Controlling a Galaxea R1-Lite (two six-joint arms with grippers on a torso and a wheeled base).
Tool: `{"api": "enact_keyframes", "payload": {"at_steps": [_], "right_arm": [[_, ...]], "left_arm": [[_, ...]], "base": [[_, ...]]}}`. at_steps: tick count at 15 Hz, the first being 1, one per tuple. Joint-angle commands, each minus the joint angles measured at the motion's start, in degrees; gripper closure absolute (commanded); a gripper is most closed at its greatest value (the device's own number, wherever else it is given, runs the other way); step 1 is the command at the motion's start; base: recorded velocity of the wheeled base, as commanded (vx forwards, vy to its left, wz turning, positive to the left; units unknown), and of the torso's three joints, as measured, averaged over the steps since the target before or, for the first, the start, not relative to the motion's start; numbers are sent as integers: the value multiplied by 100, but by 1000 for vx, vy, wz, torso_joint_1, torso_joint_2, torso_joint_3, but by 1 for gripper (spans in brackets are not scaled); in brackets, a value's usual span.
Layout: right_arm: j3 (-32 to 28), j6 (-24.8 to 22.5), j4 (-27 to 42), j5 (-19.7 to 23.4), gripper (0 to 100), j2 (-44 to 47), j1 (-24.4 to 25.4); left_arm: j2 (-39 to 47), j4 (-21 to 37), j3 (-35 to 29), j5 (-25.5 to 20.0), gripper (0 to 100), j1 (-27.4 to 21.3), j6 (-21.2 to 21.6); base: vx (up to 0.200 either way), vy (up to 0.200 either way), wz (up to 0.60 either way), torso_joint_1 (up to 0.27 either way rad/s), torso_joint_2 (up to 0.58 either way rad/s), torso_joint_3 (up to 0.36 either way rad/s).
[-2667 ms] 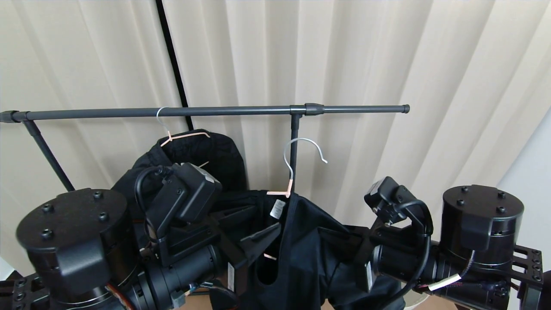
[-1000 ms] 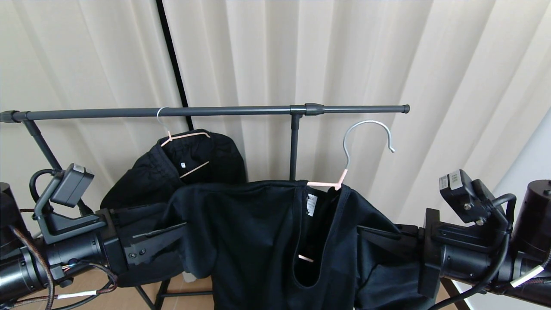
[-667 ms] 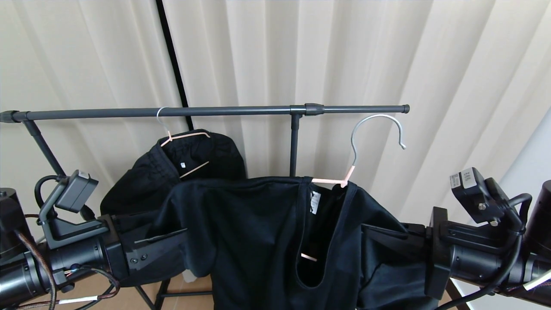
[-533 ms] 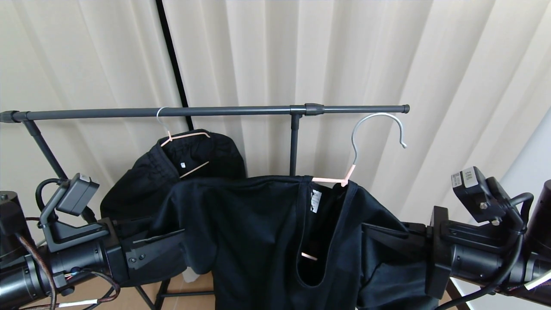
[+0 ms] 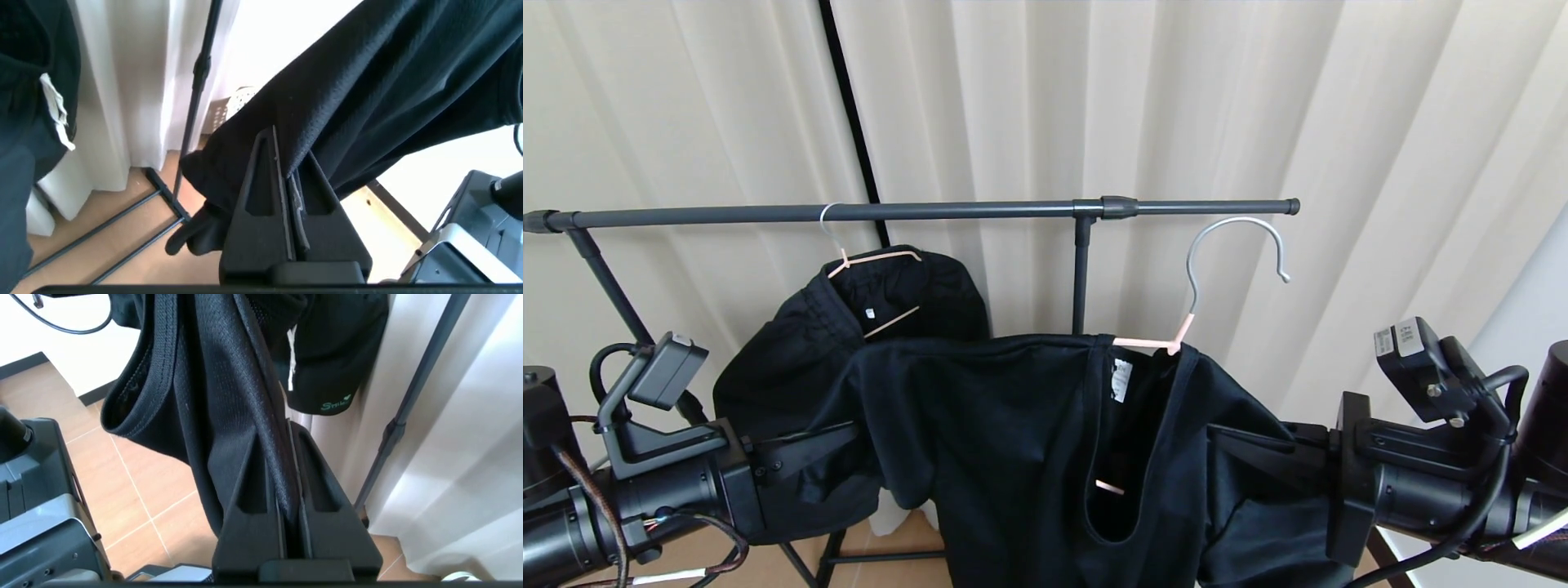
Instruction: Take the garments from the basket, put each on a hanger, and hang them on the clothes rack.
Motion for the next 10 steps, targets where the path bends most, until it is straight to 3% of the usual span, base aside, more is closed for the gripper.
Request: {"api": "enact_keyframes", "payload": {"at_steps": [1,10], "right_arm": [[-8,-1,-9,1,100,63,1],[-34,-1,-9,1,100,98,-175]], "left_arm": [[5,-2,26,0,100,29,1],[-3,-11,52,-9,100,389,10]], "base": [[0,0,0,0,0,0],[0,0,0,0,0,0]]}}
